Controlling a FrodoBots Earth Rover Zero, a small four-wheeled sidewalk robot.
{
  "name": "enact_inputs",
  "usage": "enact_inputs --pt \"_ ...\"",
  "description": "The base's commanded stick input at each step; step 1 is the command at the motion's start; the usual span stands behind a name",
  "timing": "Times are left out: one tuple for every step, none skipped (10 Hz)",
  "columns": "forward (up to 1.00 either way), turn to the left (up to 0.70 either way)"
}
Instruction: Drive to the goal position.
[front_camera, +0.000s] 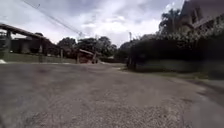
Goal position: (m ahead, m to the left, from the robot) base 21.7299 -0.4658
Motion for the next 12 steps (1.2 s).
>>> enact_inputs --pt "0.50 0.50" --pt "0.50 0.47" --pt "0.50 0.00" --pt "0.50 0.00" --pt "0.50 0.00" --pt "0.50 0.00" --pt "0.50 0.00" --pt "0.50 0.00" --pt "0.50 0.00" --pt "0.50 0.00" --pt "0.50 0.00" --pt "0.50 0.00"
